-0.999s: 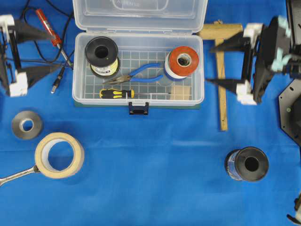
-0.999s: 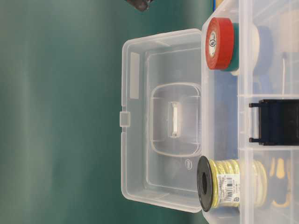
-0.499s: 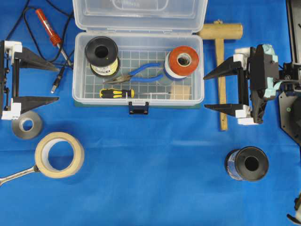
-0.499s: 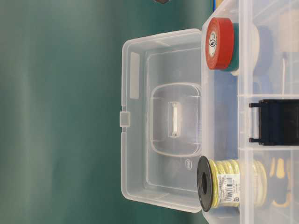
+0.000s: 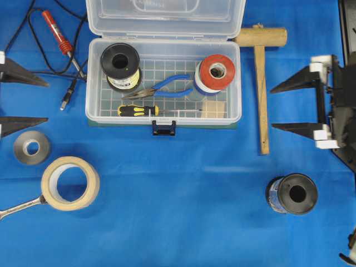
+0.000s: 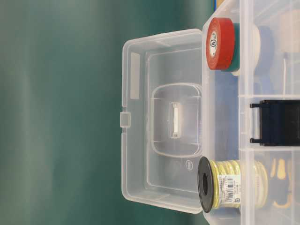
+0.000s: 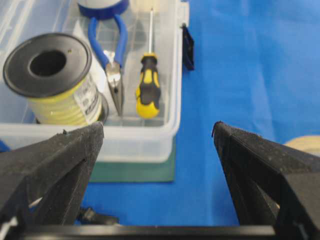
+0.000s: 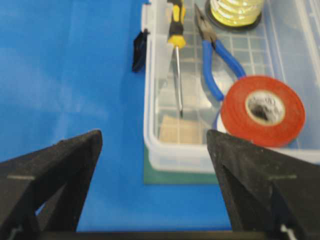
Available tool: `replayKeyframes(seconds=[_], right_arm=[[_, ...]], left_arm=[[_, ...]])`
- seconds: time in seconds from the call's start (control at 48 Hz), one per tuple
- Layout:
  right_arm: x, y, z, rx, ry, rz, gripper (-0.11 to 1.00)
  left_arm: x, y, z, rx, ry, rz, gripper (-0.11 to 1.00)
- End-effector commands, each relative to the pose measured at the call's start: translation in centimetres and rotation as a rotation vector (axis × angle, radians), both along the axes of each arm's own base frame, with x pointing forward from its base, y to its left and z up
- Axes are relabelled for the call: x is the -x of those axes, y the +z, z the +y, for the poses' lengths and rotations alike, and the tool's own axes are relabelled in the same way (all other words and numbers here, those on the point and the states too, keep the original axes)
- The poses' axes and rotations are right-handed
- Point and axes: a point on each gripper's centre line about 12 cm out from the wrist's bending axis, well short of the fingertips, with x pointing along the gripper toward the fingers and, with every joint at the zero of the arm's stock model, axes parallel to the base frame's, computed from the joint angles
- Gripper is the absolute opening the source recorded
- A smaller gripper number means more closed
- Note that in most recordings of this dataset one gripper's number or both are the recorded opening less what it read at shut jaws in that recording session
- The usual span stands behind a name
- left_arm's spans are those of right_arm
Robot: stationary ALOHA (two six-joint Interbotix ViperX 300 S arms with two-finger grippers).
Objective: Open the tool box with both arms.
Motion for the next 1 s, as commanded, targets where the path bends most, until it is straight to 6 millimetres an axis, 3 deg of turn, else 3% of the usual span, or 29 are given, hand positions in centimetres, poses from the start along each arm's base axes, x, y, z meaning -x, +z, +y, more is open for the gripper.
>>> replayKeyframes(seconds=[0.0, 0.312, 0.978], right_arm=[[0.7, 0.1, 0.1, -0.006, 0.001, -0.026, 0.84], [2.2, -2.5, 0.0, -0.059, -0.033, -0.015, 0.84], [2.2, -2.4, 0.0, -0.053, -0.031, -0.022, 0.84]], left_arm=[[0.4, 0.4, 0.0, 0.003, 0.002, -0.034, 0.89], [1.1, 0.1, -0.1, 0.012, 0.005, -0.055, 0.89], [1.1, 0.1, -0.1, 0.012, 0.005, -0.056, 0.89]])
